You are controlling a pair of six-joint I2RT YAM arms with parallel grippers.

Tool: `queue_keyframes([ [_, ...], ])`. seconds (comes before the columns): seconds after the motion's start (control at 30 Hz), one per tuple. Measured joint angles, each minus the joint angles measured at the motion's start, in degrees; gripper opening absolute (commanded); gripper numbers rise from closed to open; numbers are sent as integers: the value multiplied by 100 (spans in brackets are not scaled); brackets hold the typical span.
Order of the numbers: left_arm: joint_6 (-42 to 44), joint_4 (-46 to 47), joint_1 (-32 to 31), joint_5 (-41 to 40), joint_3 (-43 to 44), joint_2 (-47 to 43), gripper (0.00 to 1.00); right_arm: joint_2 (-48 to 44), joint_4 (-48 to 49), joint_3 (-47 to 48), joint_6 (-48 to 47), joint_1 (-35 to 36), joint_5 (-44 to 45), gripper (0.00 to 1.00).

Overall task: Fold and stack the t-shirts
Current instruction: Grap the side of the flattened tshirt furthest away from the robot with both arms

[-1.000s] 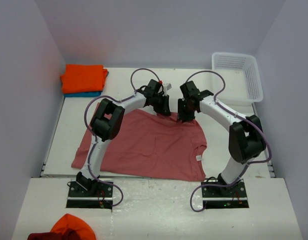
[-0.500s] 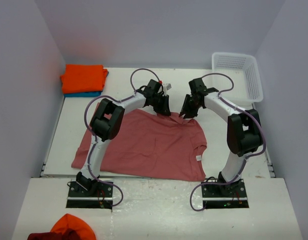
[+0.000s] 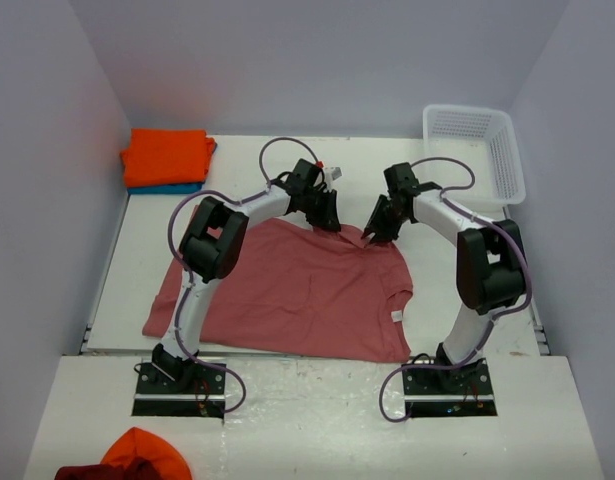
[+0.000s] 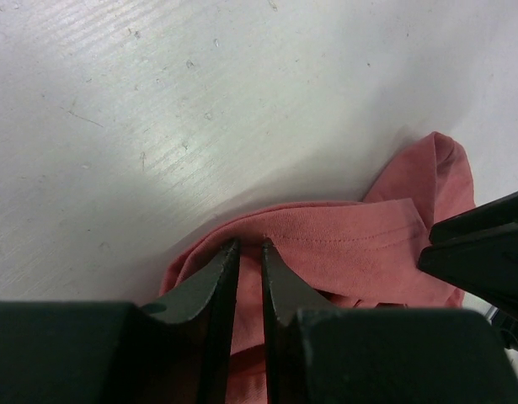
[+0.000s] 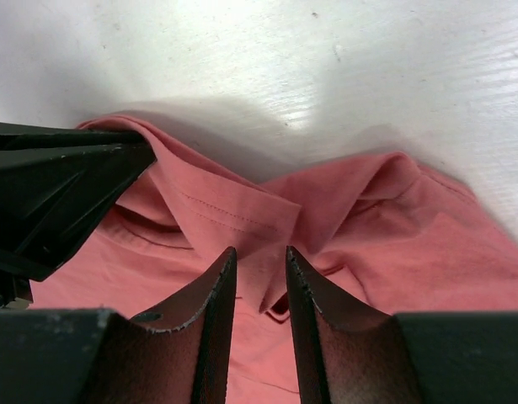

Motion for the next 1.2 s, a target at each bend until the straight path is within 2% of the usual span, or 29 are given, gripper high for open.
queue_keyframes([
  [0.57,0,98,26,94,-61,-4,19,-35,96,-164,59,-68,46,31],
  [0.97,0,109,31,111,-66,-4,19,278,221,-160,63,-125,-11,31],
  [1.17,0,131,33,122,-81,-7,19,520,234,61,61,-125,-44,27],
  [1.2,0,136,33,122,-83,-9,19,557,245,116,59,-129,-44,23],
])
